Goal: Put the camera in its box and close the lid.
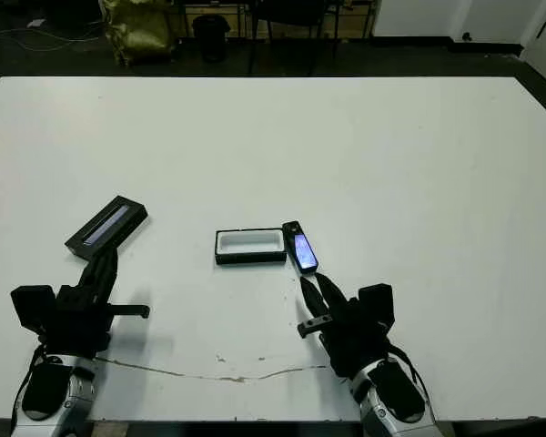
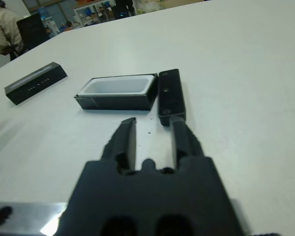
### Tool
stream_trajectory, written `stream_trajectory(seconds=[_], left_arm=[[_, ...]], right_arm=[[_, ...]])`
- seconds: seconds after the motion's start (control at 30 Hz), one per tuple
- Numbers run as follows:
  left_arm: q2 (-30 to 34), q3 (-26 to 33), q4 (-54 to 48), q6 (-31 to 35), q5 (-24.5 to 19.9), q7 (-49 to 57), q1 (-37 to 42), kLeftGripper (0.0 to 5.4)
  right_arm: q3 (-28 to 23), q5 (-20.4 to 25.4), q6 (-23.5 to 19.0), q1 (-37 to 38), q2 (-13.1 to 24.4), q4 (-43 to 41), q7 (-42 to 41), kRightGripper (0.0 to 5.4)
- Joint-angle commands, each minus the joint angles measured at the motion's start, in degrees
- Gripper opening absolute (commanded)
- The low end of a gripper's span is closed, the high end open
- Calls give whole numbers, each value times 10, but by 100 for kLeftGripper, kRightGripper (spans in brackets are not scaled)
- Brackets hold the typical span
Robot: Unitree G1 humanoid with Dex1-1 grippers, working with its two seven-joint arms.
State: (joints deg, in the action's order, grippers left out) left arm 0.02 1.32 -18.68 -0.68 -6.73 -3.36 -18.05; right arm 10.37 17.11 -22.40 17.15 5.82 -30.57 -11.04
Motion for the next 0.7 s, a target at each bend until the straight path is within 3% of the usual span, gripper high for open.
stream_trajectory(seconds=[0.03,0.27,0.53,0.6,0.7], left_arm=[[2,-1,-5,19,5,5,-4,0],[6,0,2,10,7,0,-1,0],[4,1,3,13,4,0,-1,0],[5,1,5,10,7,1,-1,0],[5,1,13,-2,8,-1,0,0]], right_arm=[[0,4,-11,1,9,2,-10,189],[2,1,-14,1,8,5,-12,346],[5,-11,23,4,-20,30,5,525],[9,-19,18,6,-28,25,20,539],[14,-30,46,0,-36,45,20,539]])
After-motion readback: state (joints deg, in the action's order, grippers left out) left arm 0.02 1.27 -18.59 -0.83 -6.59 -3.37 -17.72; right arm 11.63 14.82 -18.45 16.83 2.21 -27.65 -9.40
